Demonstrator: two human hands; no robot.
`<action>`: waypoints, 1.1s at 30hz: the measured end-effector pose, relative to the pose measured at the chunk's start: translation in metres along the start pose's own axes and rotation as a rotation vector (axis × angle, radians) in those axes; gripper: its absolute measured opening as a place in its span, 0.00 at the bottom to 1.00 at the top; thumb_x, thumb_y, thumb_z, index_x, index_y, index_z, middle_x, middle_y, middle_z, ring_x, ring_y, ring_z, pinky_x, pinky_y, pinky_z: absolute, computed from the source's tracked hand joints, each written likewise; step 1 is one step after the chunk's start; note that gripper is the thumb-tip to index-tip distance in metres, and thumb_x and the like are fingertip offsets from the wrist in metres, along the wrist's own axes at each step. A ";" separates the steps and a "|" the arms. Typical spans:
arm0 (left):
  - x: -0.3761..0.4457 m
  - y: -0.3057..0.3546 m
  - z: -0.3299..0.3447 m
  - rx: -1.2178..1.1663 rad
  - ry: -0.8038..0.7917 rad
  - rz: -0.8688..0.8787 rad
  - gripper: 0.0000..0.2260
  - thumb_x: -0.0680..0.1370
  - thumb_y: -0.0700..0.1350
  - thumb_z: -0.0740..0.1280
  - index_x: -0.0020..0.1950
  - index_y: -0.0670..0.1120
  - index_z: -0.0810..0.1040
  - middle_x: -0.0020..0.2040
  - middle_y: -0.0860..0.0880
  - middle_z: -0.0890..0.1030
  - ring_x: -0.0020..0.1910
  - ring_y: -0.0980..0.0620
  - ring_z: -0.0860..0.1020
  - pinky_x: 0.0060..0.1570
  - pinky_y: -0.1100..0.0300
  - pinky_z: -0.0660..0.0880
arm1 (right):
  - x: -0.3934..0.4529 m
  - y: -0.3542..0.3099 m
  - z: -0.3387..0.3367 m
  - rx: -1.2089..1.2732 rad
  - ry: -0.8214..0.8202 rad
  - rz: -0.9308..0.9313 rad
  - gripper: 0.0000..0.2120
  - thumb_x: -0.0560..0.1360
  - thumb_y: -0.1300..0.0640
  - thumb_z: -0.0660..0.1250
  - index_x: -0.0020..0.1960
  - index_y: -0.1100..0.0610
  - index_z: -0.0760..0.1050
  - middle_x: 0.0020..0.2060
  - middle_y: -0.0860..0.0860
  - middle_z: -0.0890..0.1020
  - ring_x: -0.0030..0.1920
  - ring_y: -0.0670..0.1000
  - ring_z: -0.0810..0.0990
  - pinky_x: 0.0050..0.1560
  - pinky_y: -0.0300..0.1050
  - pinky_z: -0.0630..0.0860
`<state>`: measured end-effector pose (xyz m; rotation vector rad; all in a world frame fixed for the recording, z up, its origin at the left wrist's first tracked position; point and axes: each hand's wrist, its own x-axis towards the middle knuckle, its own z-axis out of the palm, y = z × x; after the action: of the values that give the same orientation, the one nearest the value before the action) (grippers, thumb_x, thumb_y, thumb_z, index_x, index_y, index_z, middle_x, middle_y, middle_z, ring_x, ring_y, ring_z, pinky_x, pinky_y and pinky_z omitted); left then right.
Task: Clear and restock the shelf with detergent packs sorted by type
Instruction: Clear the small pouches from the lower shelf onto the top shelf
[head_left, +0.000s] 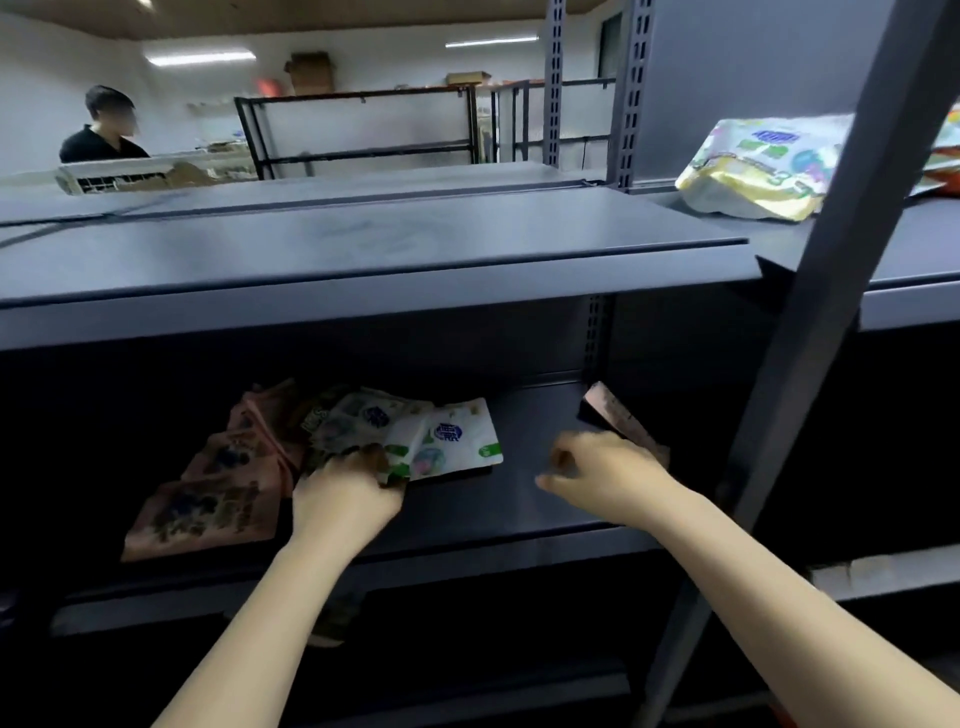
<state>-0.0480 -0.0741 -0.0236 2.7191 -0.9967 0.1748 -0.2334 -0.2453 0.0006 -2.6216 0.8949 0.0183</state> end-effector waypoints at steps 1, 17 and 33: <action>0.009 -0.006 0.009 -0.007 -0.012 0.014 0.13 0.77 0.54 0.61 0.58 0.51 0.74 0.57 0.50 0.78 0.55 0.46 0.77 0.47 0.59 0.74 | 0.011 -0.003 0.005 -0.021 -0.032 0.026 0.14 0.76 0.41 0.60 0.56 0.48 0.72 0.55 0.48 0.78 0.55 0.53 0.77 0.50 0.48 0.74; 0.096 -0.064 0.099 0.108 0.007 0.222 0.31 0.61 0.33 0.77 0.64 0.39 0.76 0.62 0.36 0.76 0.58 0.31 0.75 0.51 0.34 0.72 | 0.141 -0.022 0.093 0.530 -0.028 0.350 0.16 0.72 0.44 0.70 0.42 0.58 0.74 0.38 0.52 0.79 0.41 0.52 0.78 0.37 0.42 0.71; 0.080 -0.021 0.061 -0.180 0.452 0.198 0.06 0.78 0.38 0.64 0.47 0.36 0.78 0.35 0.37 0.80 0.31 0.38 0.79 0.27 0.54 0.73 | 0.086 -0.019 0.026 0.411 0.896 -0.014 0.07 0.79 0.60 0.58 0.57 0.57 0.66 0.33 0.56 0.79 0.32 0.60 0.77 0.30 0.53 0.73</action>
<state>0.0282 -0.1239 -0.0706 2.2676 -1.0762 0.6658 -0.1507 -0.2731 -0.0286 -2.1909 0.9854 -1.2743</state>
